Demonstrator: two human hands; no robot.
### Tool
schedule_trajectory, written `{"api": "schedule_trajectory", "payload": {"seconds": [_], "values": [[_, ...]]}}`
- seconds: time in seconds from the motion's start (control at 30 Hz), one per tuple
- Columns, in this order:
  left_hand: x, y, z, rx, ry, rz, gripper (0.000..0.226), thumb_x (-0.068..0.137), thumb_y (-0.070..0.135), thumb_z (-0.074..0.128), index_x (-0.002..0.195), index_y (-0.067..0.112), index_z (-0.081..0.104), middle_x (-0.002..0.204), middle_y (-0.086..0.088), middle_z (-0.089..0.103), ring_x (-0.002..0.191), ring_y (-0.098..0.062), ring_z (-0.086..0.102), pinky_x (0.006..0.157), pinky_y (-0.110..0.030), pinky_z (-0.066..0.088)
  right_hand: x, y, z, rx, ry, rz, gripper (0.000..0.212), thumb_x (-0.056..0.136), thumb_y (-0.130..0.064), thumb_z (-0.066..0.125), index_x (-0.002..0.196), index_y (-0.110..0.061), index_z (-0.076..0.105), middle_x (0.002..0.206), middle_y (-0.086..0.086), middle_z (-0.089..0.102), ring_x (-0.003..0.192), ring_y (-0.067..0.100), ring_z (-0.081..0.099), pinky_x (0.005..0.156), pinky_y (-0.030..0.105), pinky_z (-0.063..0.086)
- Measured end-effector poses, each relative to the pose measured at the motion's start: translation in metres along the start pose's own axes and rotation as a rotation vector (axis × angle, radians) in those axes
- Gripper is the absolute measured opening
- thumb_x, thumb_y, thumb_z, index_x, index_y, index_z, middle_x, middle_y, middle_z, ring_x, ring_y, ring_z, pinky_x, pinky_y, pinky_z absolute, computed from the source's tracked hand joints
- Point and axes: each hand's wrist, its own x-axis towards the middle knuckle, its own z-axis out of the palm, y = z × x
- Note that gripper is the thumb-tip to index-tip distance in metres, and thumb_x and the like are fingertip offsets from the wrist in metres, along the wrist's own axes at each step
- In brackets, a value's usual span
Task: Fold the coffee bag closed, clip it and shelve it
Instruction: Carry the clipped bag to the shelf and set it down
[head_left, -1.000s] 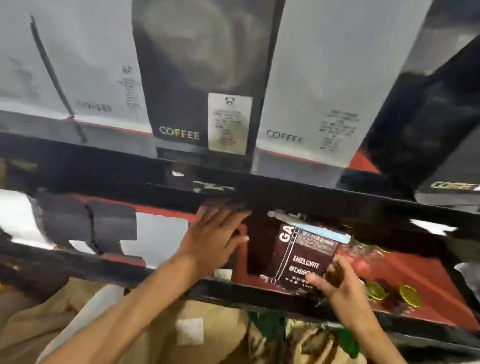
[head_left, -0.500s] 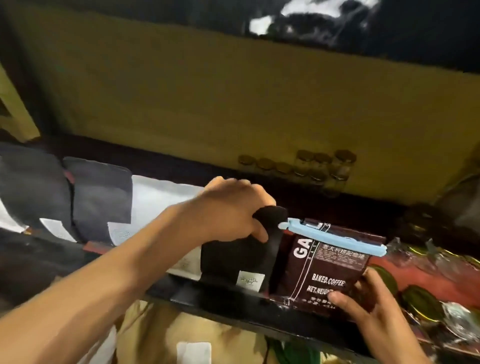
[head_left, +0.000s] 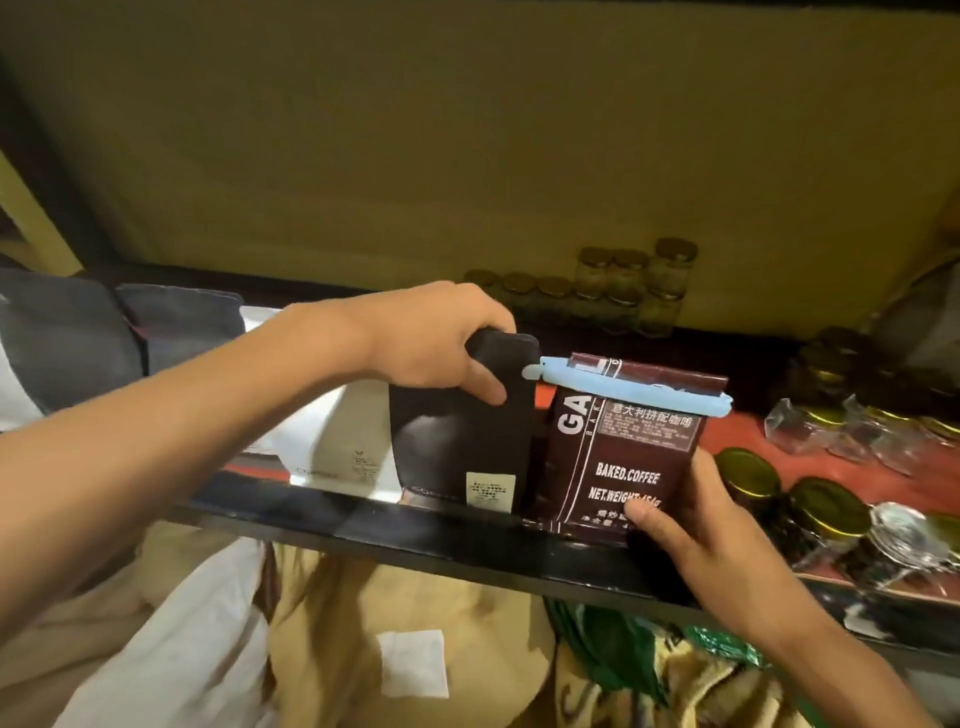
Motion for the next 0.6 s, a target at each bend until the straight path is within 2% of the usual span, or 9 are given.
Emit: {"api": "schedule_trajectory", "payload": {"seconds": [0.07,0.1,0.13,0.2,0.3,0.4,0.43,0.5,0.6], "values": [[0.000,0.001,-0.006,-0.053,0.002,0.044,0.026,0.078,0.033,0.080,0.101,0.030,0.067,0.095,0.005,0.073,0.084,-0.013,0.068,0.074,-0.036,0.057,-0.008,-0.012,-0.014,-0.088,0.118,-0.019,0.067,0.074,-0.059,0.062,0.125,-0.077,0.022,0.100,-0.043,0.059,0.088,-0.018,0.055,0.084,0.029,0.048],[0.000,0.000,-0.008,-0.061,-0.001,0.057,0.027,0.079,0.034,0.079,0.103,0.031,0.067,0.096,0.006,0.072,0.084,-0.012,0.068,0.074,-0.034,0.056,-0.011,-0.019,-0.022,-0.161,0.244,-0.053,0.073,0.070,-0.067,0.059,0.131,-0.076,0.019,0.104,-0.039,0.061,0.087,-0.013,0.056,0.082,0.032,0.049],[0.001,0.000,-0.008,-0.055,-0.008,0.068,0.025,0.080,0.034,0.078,0.103,0.031,0.067,0.097,0.007,0.072,0.084,-0.011,0.068,0.073,-0.032,0.056,-0.013,-0.028,-0.030,-0.244,0.386,-0.093,0.079,0.071,-0.070,0.057,0.140,-0.064,0.021,0.115,-0.028,0.063,0.095,-0.001,0.060,0.086,0.041,0.053],[0.004,-0.001,-0.006,-0.028,-0.030,0.075,0.018,0.083,0.031,0.076,0.100,0.027,0.071,0.096,0.008,0.073,0.083,-0.009,0.068,0.075,-0.033,0.057,-0.010,-0.051,-0.039,-0.404,0.546,-0.241,0.070,0.082,-0.067,0.054,0.144,-0.041,0.036,0.128,-0.003,0.064,0.111,0.022,0.061,0.090,0.056,0.053],[0.011,-0.005,0.005,-0.026,-0.039,0.085,0.010,0.085,0.022,0.075,0.095,0.022,0.075,0.090,0.004,0.076,0.078,-0.007,0.070,0.074,-0.031,0.058,0.006,-0.099,-0.038,-0.620,0.339,-0.355,0.050,0.084,-0.064,0.046,0.129,-0.044,0.054,0.125,-0.008,0.066,0.114,0.021,0.060,0.089,0.051,0.054],[0.013,-0.011,0.011,-0.108,-0.015,0.100,0.008,0.082,0.018,0.077,0.088,0.024,0.078,0.078,0.010,0.074,0.072,0.004,0.066,0.064,-0.012,0.052,0.016,-0.125,-0.022,-0.728,0.132,-0.355,0.026,0.094,-0.044,0.054,0.119,-0.048,0.060,0.116,-0.014,0.068,0.107,0.018,0.062,0.083,0.045,0.054],[0.013,-0.014,0.011,-0.133,-0.006,0.106,0.009,0.081,0.018,0.078,0.087,0.024,0.078,0.077,0.012,0.073,0.073,0.006,0.065,0.064,-0.010,0.051,0.020,-0.127,-0.019,-0.773,0.125,-0.362,0.023,0.096,-0.037,0.056,0.116,-0.047,0.061,0.111,-0.014,0.067,0.103,0.019,0.063,0.079,0.043,0.054],[0.014,-0.018,0.012,-0.150,0.019,0.106,0.009,0.079,0.020,0.080,0.086,0.025,0.077,0.078,0.010,0.072,0.075,0.000,0.065,0.064,-0.015,0.050,0.022,-0.130,-0.016,-0.836,0.132,-0.344,0.026,0.096,-0.028,0.059,0.115,-0.045,0.063,0.106,-0.013,0.065,0.099,0.019,0.063,0.075,0.041,0.055],[0.019,-0.017,0.014,-0.131,0.002,0.075,0.012,0.079,0.025,0.080,0.090,0.027,0.076,0.085,0.011,0.069,0.080,-0.005,0.066,0.072,-0.021,0.053,0.025,-0.128,-0.014,-0.892,0.165,-0.350,0.028,0.093,-0.025,0.064,0.116,-0.041,0.066,0.106,-0.012,0.066,0.098,0.020,0.065,0.072,0.038,0.055]]}}
